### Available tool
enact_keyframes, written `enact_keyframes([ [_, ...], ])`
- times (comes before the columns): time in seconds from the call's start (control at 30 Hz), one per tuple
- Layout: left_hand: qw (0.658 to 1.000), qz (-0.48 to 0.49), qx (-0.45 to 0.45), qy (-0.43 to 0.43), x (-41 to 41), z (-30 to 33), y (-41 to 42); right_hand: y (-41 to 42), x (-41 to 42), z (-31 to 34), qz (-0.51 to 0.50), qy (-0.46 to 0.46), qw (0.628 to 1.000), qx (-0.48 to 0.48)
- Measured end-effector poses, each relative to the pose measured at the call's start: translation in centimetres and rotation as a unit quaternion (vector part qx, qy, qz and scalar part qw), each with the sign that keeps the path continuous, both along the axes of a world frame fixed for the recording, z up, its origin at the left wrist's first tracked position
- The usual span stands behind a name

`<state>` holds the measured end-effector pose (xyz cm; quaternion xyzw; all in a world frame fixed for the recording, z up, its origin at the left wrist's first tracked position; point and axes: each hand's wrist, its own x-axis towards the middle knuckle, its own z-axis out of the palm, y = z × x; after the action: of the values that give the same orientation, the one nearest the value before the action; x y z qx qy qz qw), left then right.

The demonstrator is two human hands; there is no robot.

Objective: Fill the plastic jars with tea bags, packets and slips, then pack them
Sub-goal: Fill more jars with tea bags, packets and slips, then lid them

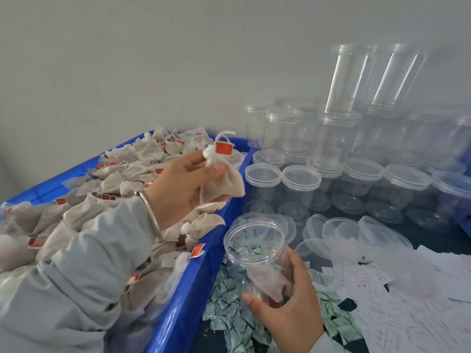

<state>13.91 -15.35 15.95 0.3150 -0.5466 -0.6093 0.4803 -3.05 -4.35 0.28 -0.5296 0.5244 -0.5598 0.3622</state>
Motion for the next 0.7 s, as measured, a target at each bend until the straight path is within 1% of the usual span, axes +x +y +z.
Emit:
enact_keyframes([
  [0.03,0.999,-0.019,-0.029,-0.023,-0.6,-0.2,0.4,0.0,0.0,0.0,-0.001,0.003,1.000,-0.002],
  [0.07,0.994,-0.026,-0.075,-0.071,-1.1,-0.5,0.8,0.0,0.0,0.0,-0.001,0.007,1.000,-0.003],
  [0.1,0.982,-0.026,-0.132,-0.135,-1.5,-0.8,1.2,0.0,0.0,0.1,-0.002,0.010,1.000,-0.004],
  [0.17,0.935,-0.025,-0.235,-0.263,-2.3,-1.6,1.7,-0.1,0.0,0.3,-0.009,0.016,1.000,-0.005],
  [0.2,0.911,-0.029,-0.269,-0.311,-2.6,-2.0,2.0,-0.1,0.0,0.3,-0.013,0.014,1.000,-0.005],
  [0.27,0.880,-0.038,-0.305,-0.362,-2.9,-2.4,2.3,-0.3,0.0,0.3,-0.014,0.008,1.000,-0.007],
  [0.3,0.874,-0.035,-0.313,-0.371,-2.9,-2.5,2.3,-0.3,0.0,0.1,-0.016,0.007,1.000,-0.010],
  [0.33,0.874,-0.019,-0.316,-0.368,-2.9,-2.4,2.2,-0.4,-0.1,0.0,-0.019,0.005,1.000,-0.014],
  [0.37,0.880,0.017,-0.315,-0.356,-2.8,-2.3,2.0,-0.4,-0.1,-0.1,-0.021,0.004,1.000,-0.016],
  [0.43,0.886,0.128,-0.310,-0.320,-2.1,-1.8,1.2,-0.5,-0.1,0.0,-0.026,0.009,1.000,-0.009],
  [0.5,0.874,0.228,-0.314,-0.293,-0.7,-1.2,0.1,-0.4,-0.2,0.1,-0.025,0.015,1.000,-0.005],
  [0.53,0.860,0.264,-0.315,-0.301,0.1,-0.9,-0.6,-0.4,-0.2,0.1,-0.023,0.014,1.000,-0.005],
  [0.6,0.830,0.299,-0.292,-0.368,1.7,-1.0,-2.0,-0.4,-0.2,0.1,-0.018,0.008,1.000,-0.008],
  [0.67,0.817,0.273,-0.244,-0.445,2.7,-1.7,-3.2,-0.4,-0.1,0.2,-0.018,0.004,1.000,-0.013],
  [0.7,0.824,0.234,-0.210,-0.472,2.8,-2.3,-3.4,-0.4,-0.1,0.2,-0.019,0.002,1.000,-0.014],
])
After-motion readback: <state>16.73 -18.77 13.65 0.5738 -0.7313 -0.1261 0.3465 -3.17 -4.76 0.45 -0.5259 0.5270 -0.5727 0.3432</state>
